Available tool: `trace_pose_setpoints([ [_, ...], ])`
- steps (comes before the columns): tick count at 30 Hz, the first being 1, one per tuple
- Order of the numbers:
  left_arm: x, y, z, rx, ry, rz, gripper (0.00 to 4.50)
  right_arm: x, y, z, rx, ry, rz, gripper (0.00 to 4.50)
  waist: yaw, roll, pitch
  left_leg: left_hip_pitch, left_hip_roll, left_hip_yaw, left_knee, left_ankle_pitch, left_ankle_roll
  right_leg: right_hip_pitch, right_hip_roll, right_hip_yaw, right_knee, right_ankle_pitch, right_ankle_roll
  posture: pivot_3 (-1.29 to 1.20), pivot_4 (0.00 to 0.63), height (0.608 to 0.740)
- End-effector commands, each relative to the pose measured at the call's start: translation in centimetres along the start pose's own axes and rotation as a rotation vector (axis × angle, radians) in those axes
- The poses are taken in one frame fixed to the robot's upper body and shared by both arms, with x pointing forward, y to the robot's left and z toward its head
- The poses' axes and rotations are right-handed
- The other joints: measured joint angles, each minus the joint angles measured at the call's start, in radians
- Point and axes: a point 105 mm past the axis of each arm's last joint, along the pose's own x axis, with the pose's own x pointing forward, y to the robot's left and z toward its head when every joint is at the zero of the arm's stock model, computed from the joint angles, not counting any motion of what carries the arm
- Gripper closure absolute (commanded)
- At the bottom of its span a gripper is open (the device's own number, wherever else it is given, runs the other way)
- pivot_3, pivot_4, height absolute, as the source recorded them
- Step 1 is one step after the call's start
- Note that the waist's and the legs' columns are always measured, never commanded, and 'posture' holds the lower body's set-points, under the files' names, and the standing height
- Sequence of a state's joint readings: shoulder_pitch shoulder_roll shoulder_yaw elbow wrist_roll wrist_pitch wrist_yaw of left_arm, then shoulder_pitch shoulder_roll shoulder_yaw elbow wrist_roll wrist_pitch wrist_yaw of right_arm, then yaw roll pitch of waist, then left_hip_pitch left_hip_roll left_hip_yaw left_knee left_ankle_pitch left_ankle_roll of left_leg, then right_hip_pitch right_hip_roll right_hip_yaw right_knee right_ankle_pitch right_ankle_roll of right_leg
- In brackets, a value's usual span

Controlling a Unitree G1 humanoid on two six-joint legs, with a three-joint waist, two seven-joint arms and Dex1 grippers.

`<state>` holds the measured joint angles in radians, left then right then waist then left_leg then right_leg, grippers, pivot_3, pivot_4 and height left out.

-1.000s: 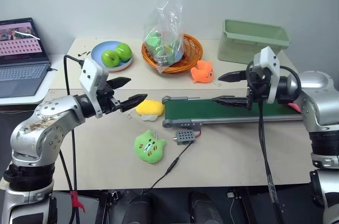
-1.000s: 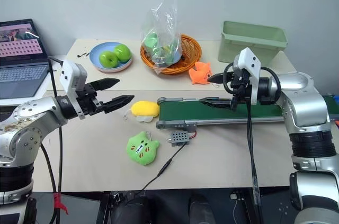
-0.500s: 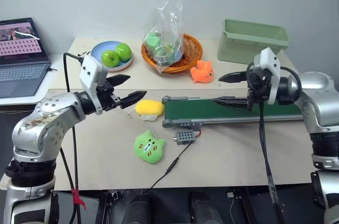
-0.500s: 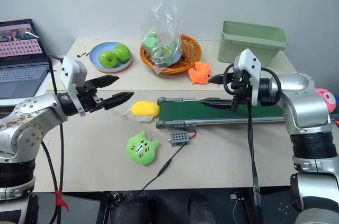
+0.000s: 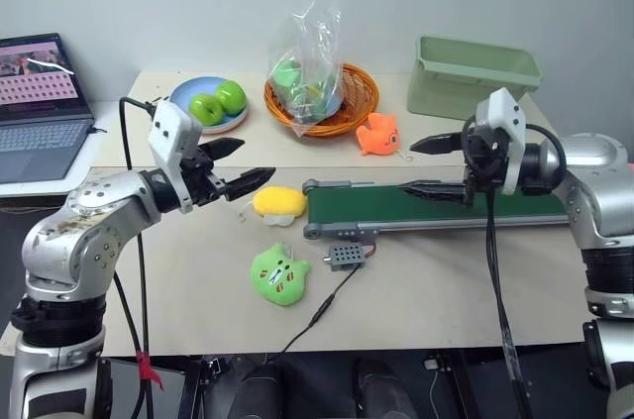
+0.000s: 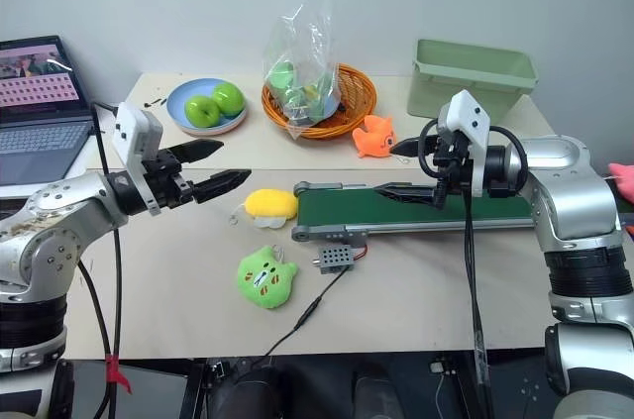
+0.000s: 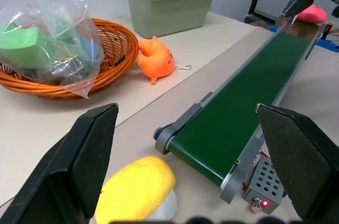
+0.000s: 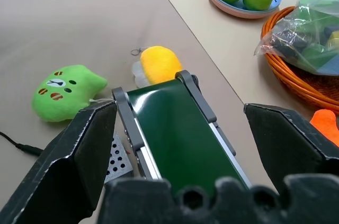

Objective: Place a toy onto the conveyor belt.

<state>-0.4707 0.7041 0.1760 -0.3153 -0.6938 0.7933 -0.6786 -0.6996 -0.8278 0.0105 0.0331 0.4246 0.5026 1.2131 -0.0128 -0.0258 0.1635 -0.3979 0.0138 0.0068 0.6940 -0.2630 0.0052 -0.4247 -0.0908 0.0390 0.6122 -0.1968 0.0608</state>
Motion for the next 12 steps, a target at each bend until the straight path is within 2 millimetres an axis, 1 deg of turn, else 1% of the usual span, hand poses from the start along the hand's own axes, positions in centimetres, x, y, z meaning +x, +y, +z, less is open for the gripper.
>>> trace_pose_setpoints([
  [1, 0.05, -0.42, 1.16, 0.035, -0.027, -0.019, 0.03, -0.92, -0.4, 1.53, -0.049, -0.034, -0.038, 0.0, 0.0, 0.0, 0.0, 0.0, 0.0, 0.0, 0.0, 0.0, 0.0, 0.0, 0.0, 0.0, 0.0, 0.0, 0.0, 0.0, 0.15, 0.74],
  [12, 0.39, -0.72, 1.23, 0.029, -0.036, -0.044, 0.03, -0.98, -0.43, 1.55, -0.048, -0.034, -0.047, 0.0, 0.0, 0.0, 0.0, 0.0, 0.0, 0.0, 0.0, 0.0, 0.0, 0.0, 0.0, 0.0, 0.0, 0.0, 0.0, 0.0, 0.15, 0.74],
])
